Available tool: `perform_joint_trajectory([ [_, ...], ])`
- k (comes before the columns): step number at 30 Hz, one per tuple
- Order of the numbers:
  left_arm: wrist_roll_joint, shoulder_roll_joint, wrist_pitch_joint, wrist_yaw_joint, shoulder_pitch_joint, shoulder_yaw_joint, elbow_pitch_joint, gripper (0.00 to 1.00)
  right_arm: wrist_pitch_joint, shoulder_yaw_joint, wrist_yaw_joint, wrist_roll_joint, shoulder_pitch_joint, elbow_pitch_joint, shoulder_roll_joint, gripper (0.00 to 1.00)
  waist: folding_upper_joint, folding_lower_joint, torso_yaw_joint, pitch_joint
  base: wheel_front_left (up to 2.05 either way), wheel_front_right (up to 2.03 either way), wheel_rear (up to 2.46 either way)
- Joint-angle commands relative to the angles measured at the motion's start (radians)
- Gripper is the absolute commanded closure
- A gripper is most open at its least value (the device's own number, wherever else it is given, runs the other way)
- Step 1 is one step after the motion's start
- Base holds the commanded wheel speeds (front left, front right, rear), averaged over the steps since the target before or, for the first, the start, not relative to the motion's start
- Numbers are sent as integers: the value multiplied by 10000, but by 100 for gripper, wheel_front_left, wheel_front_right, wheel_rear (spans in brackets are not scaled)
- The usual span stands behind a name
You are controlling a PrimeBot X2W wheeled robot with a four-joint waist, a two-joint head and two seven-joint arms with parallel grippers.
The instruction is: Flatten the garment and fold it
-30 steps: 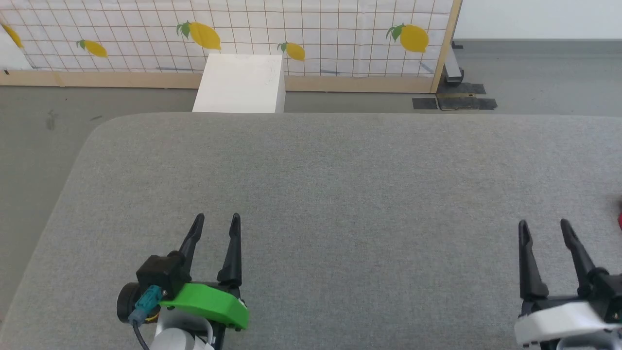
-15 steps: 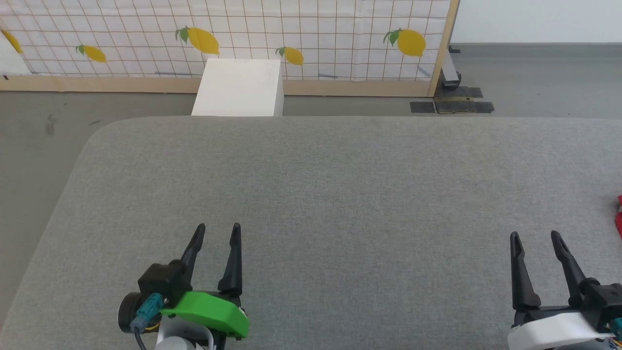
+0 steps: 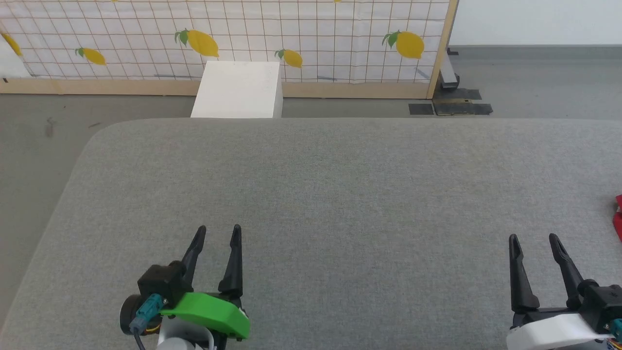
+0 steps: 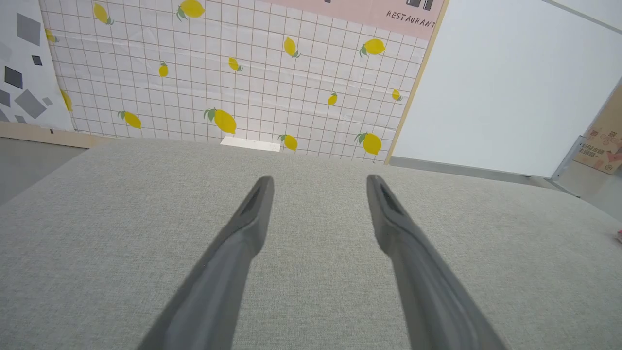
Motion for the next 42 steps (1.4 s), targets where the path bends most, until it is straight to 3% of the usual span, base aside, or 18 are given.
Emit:
perform_joint_trajectory([
  [1, 1, -28, -38, 32, 147, -9, 33, 0, -104, 17, -17, 91, 100, 22, 31, 0, 0, 1, -9, -1, 0, 0, 0],
  [10, -42, -28, -38, 46, 138, -50, 94, 0, -116, 26, -17, 153, 114, 73, 31, 0, 0, 1, 2, -43, 0, 0, 0],
  [11, -26, 0, 0, 0, 1, -59, 80, 100, -67, 14, 0, 73, 3, 56, 2, 100, 0, 1, 0, -43, 0, 0, 0],
  [42, 337, -4, 354, 106, 55, 86, -188, 100, 272, 172, -2, -49, -139, -20, 1, 100, 0, 1, -33, -26, 0, 0, 0],
])
